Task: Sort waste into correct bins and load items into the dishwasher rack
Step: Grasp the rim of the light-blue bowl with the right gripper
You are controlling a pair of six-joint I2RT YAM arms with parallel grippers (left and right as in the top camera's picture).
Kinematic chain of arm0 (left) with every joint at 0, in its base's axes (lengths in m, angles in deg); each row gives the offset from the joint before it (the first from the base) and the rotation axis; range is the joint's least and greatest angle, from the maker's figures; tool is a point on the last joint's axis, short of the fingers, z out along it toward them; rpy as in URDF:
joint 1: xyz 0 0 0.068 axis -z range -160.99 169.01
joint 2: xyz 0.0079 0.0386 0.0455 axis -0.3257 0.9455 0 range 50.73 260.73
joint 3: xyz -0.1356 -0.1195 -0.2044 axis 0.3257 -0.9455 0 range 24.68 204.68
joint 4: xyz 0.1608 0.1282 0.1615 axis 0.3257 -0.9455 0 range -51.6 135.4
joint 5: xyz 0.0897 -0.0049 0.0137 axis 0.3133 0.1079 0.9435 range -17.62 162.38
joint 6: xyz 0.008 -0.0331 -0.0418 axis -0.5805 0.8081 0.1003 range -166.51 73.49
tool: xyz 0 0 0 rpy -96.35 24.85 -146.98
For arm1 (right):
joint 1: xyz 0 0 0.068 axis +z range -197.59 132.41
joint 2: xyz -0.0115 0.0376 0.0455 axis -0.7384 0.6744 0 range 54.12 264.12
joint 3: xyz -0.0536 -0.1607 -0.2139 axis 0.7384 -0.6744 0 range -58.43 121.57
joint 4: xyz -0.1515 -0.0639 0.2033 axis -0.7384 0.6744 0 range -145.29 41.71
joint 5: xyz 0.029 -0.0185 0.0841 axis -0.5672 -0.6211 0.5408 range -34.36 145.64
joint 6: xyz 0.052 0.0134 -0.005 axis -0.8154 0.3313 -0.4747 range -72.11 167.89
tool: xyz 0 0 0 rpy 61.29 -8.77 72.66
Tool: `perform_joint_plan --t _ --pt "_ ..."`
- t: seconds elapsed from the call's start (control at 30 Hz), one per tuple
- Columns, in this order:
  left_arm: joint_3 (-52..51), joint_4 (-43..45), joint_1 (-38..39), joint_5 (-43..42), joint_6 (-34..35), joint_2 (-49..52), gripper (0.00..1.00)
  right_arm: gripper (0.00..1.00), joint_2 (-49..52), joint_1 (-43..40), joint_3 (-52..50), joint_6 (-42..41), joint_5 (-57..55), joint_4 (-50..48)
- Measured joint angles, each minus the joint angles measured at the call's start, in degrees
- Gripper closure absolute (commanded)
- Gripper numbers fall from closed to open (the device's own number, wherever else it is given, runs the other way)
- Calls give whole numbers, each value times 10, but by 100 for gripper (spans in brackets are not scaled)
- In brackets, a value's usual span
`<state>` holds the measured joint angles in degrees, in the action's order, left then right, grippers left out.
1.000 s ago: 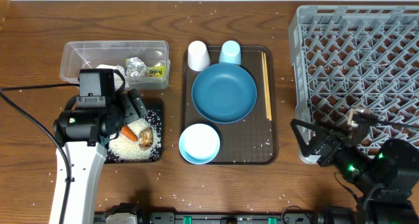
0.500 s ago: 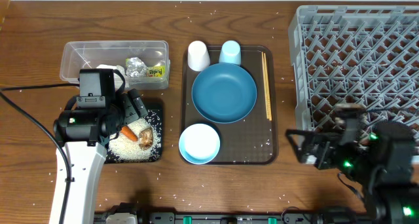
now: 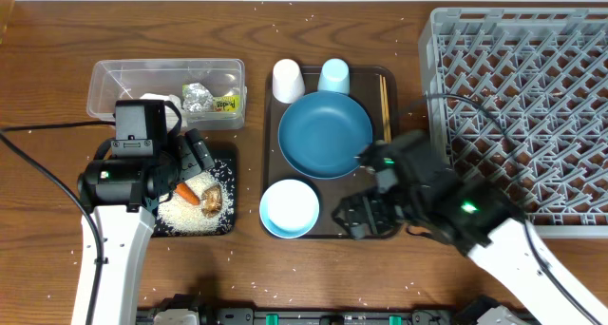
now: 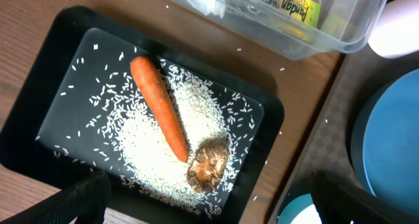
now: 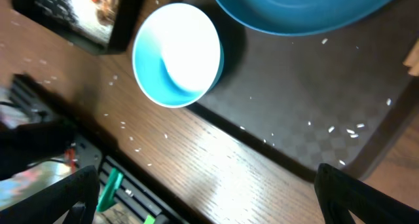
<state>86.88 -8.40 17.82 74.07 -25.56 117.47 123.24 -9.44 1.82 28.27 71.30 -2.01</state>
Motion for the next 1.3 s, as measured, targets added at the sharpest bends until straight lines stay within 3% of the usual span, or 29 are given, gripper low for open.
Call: perform_joint_plan --t 0.33,0.5,0.6,0.8,1.13,1.3 --pt "0 0 0 0 0 0 2 1 135 80 44 -28 -57 -23" --pt "0 0 0 0 0 0 2 21 187 124 44 -17 -48 -61" --pt "0 0 0 0 0 0 2 16 205 159 44 4 -52 -81" --pt "0 0 0 0 0 0 2 20 249 220 45 54 -90 -115" --pt "0 0 0 0 0 0 2 25 322 227 45 115 -115 -157" --pt "0 0 0 0 0 0 2 42 326 228 45 128 -117 -177"
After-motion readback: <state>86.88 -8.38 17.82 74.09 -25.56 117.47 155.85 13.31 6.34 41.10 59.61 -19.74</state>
